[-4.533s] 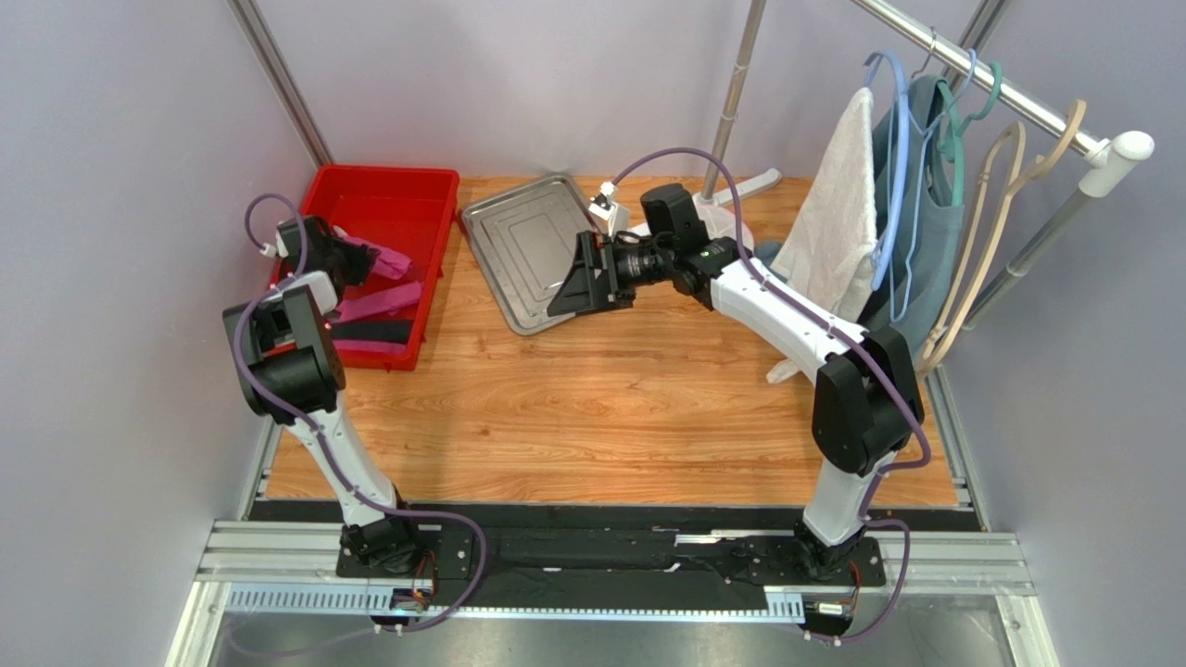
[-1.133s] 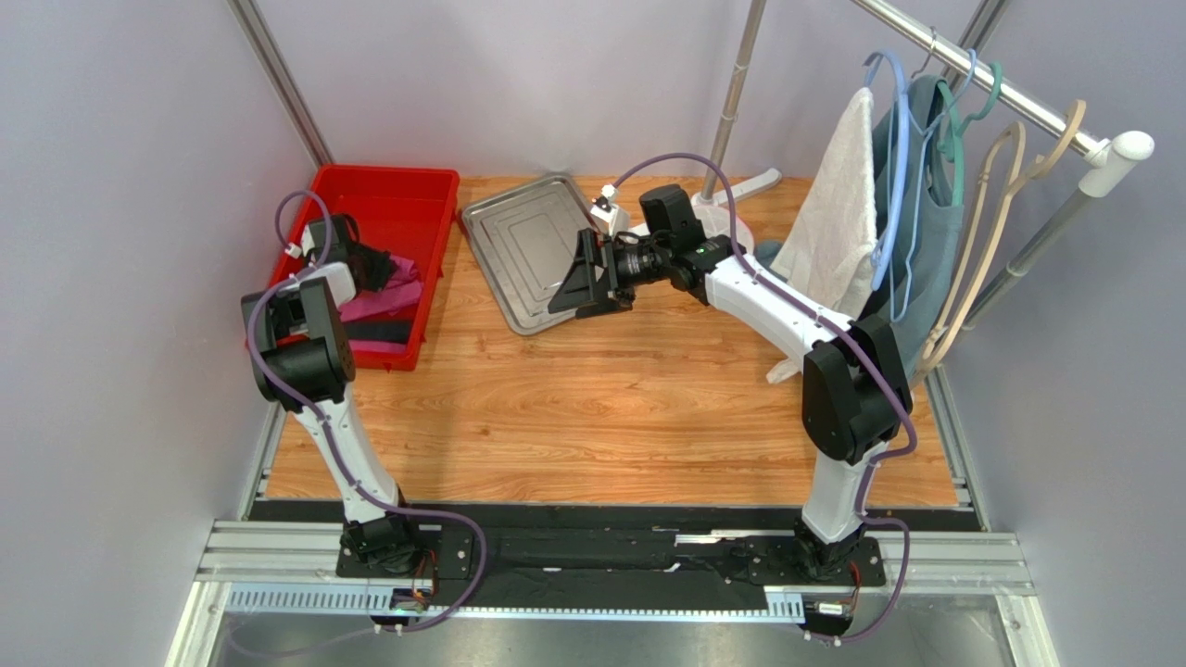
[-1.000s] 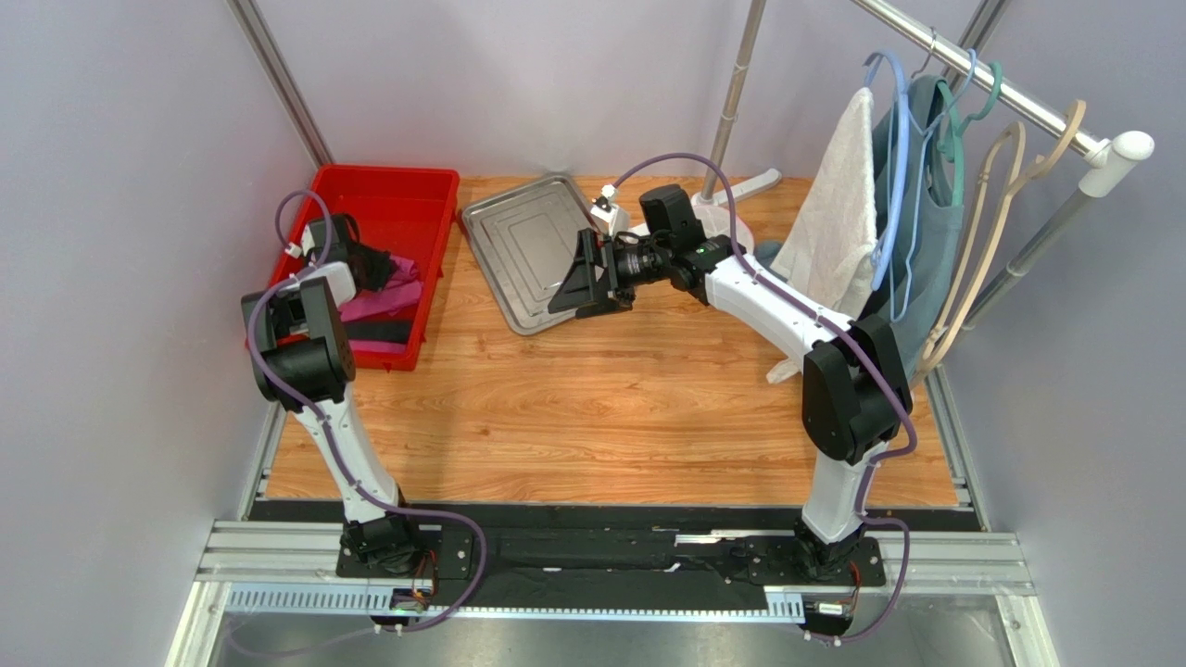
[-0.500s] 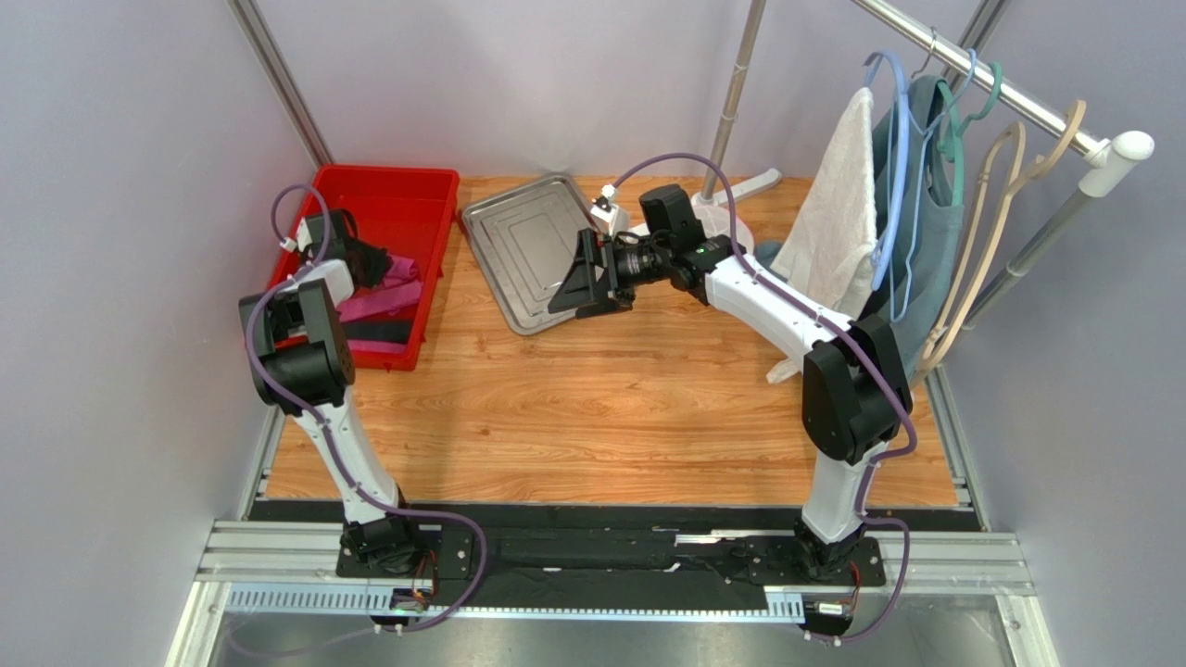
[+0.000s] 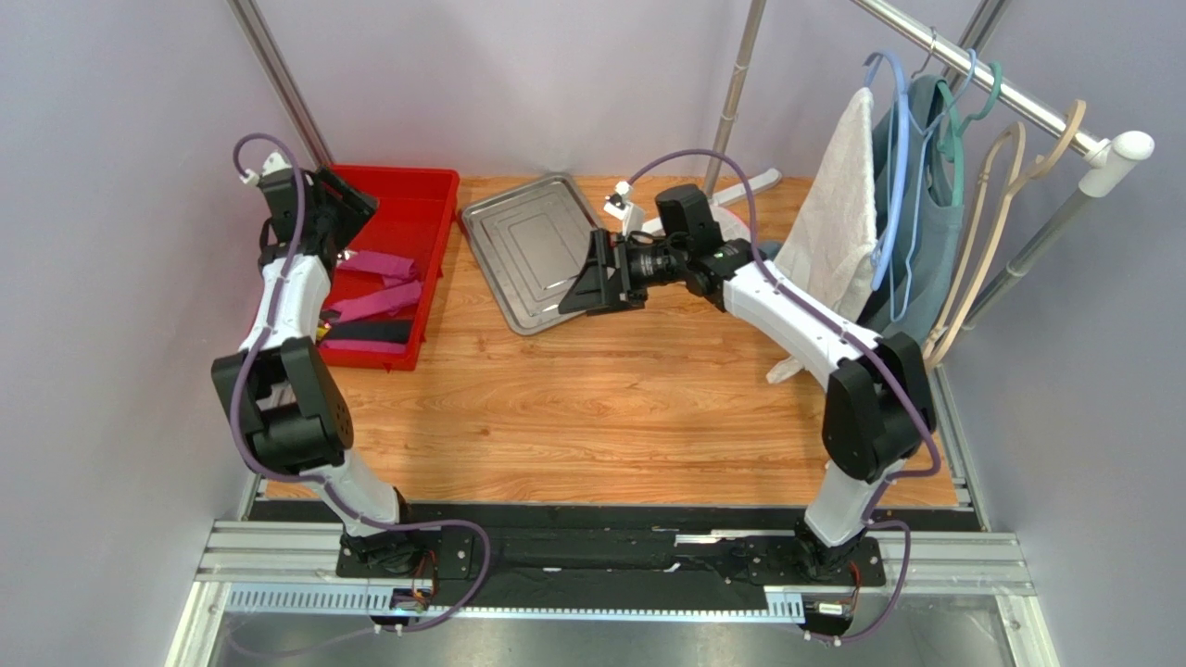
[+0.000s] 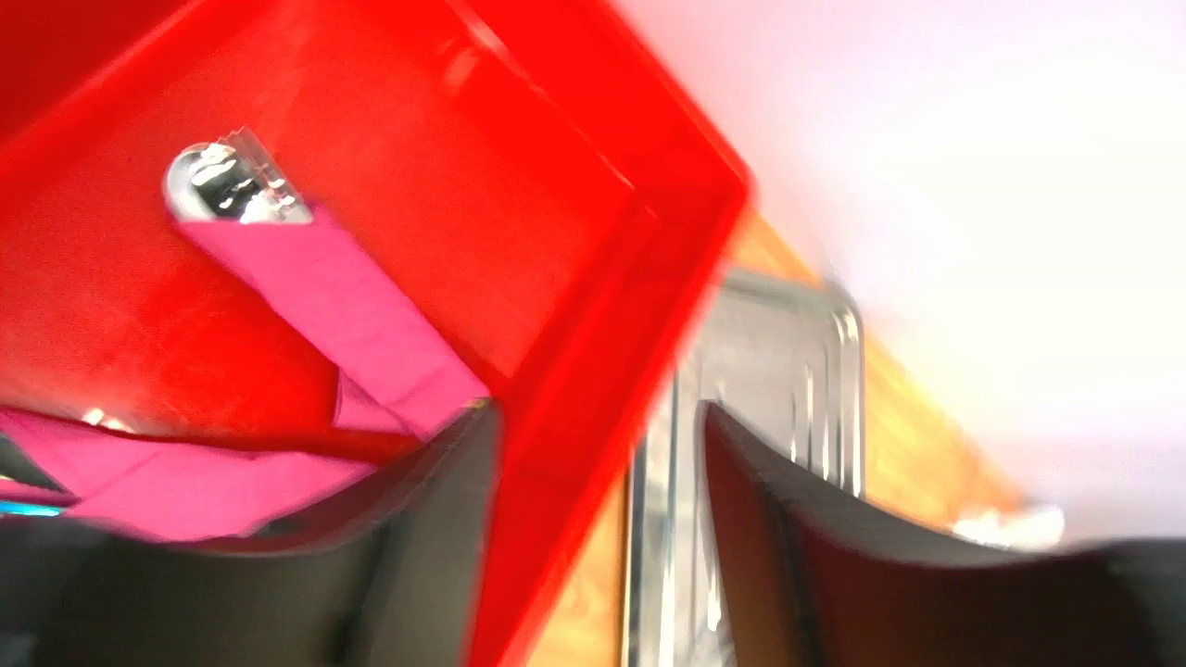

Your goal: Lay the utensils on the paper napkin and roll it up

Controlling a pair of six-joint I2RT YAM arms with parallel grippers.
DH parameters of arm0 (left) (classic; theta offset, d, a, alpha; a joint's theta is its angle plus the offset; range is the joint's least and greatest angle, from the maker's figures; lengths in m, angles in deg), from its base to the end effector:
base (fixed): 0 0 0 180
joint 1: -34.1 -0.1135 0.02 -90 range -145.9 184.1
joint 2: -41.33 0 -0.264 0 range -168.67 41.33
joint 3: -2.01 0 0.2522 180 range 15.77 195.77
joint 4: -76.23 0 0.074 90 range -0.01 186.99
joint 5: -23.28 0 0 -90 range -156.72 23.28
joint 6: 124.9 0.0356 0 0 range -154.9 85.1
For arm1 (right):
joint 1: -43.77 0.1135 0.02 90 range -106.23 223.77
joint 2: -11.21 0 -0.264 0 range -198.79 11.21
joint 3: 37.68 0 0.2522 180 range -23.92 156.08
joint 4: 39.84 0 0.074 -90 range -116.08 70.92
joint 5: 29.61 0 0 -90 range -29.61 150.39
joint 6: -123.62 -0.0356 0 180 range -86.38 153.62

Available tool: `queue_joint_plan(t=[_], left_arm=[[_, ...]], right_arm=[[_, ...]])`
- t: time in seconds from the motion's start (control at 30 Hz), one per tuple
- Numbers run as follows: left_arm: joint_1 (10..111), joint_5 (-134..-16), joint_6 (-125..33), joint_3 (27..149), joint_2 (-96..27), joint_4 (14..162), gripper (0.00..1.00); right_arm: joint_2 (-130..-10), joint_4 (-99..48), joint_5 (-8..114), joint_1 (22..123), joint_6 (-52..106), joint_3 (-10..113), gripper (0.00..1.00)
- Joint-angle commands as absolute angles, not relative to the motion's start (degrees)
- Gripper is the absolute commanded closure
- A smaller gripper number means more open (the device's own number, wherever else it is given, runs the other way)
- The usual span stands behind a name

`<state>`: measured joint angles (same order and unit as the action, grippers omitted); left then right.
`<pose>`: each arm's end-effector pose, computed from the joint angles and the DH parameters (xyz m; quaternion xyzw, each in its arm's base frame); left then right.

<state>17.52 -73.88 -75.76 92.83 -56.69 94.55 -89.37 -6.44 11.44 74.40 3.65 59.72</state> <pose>0.3901 0.1115 0.2962 -0.3764 0.7563 -0.1636 0.5094 0.3292 0.2261 0.3010 -0.1909 0.8119 0.5259 0.1665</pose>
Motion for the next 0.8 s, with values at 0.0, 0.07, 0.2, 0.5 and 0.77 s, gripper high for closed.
queue_joint_plan(t=[0.0, 0.07, 0.2, 0.5, 0.77], left_arm=[[19.2, -84.6, -62.9, 96.0, -49.9, 103.2, 0.26], [21.0, -90.9, -60.7, 97.7, -48.1, 109.2, 0.22], [25.6, -98.0, -52.9, 101.5, -45.9, 120.3, 0.15], [37.3, -110.6, -32.2, 102.8, -42.6, 141.0, 0.01], [37.2, -107.9, -33.5, 93.0, -37.7, 140.1, 0.01]], right_arm=[[-79.9, -7.1, 15.3, 72.7, 8.2, 56.2, 0.0], [-77.3, -6.9, 17.1, 71.6, 9.3, 53.3, 0.0], [-70.4, -4.3, 22.4, 70.8, 14.7, 48.9, 0.0], [-56.3, 0.4, 32.7, 70.8, 26.2, 38.1, 0.0], [-51.4, 3.1, 36.1, 70.8, 30.5, 31.7, 0.0]])
